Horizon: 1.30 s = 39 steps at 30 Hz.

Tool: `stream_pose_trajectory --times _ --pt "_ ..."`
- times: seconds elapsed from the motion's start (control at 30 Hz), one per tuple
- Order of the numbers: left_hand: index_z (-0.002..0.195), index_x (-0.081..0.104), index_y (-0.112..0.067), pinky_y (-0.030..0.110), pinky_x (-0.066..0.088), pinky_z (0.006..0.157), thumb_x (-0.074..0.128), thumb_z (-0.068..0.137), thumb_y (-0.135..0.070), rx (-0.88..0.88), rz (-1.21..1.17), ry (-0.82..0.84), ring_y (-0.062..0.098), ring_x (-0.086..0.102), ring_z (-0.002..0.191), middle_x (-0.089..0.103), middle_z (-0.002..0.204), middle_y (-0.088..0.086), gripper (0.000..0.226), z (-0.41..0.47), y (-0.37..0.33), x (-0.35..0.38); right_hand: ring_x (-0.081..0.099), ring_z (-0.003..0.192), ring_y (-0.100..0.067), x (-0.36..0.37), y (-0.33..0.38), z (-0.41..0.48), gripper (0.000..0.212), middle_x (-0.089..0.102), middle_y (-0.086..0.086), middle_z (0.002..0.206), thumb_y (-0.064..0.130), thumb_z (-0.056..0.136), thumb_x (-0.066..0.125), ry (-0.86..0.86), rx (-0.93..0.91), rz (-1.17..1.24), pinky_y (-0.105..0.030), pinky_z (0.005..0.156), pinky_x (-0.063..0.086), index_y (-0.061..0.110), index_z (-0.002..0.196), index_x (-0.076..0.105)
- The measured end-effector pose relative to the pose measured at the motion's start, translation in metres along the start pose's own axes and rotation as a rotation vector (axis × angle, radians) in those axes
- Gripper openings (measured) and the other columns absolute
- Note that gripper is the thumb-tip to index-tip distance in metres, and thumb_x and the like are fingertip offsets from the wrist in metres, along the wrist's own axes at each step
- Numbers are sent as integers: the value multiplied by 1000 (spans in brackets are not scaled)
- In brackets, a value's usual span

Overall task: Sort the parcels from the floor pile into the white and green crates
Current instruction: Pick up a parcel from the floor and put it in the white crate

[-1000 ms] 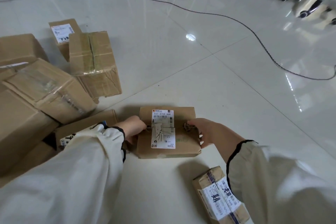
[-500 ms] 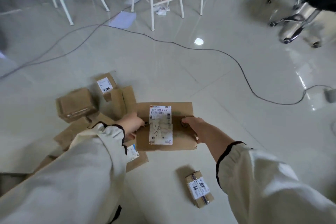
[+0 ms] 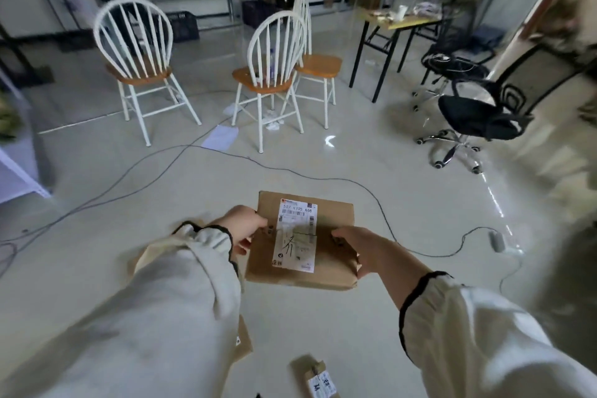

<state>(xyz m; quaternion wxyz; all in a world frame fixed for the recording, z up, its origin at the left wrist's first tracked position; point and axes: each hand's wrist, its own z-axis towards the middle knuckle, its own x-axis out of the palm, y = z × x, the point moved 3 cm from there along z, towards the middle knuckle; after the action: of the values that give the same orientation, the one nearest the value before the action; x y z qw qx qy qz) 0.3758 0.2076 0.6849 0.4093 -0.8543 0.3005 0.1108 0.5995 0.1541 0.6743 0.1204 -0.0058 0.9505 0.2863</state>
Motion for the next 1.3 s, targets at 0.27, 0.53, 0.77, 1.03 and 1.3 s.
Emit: stream_pose_trajectory --times 0.27,0.53,0.77,1.03,1.3 --pt "110 61 0 32 47 72 48 90 -20 138 103 89 31 62 80 65 98 20 31 -50 -73 24 37 129 -35 -57 -20 -73 31 41 -6 120 31 93 50 -96 -75 83 -58 103 36 15 119 44" --pt "97 59 -10 31 49 70 49 92 -19 352 305 303 28 61 75 62 89 12 14 -106 -145 124 42 123 -32 -143 -95 -165 26 44 -6 114 27 92 48 -373 -48 297 -53 98 39 13 112 42" --pt "100 57 -10 41 50 85 48 96 -23 582 514 615 31 62 84 62 91 11 17 -220 -173 275 55 112 -39 -207 -242 -281 47 53 -15 125 42 90 46 -737 10 647 -55 96 44 10 124 49" --pt "99 54 -7 42 47 90 48 97 -23 782 734 995 38 62 94 57 84 16 17 -439 -118 454 49 121 -34 -209 -456 -455 50 52 -9 123 55 94 41 -1047 110 1038 -51 99 39 14 123 44" --pt "86 54 -8 29 44 61 50 97 -25 885 995 1269 24 54 65 58 78 12 21 -641 26 566 54 77 -22 -138 -649 -600 44 54 -5 83 54 97 35 -1258 271 1363 -42 85 41 15 112 47"
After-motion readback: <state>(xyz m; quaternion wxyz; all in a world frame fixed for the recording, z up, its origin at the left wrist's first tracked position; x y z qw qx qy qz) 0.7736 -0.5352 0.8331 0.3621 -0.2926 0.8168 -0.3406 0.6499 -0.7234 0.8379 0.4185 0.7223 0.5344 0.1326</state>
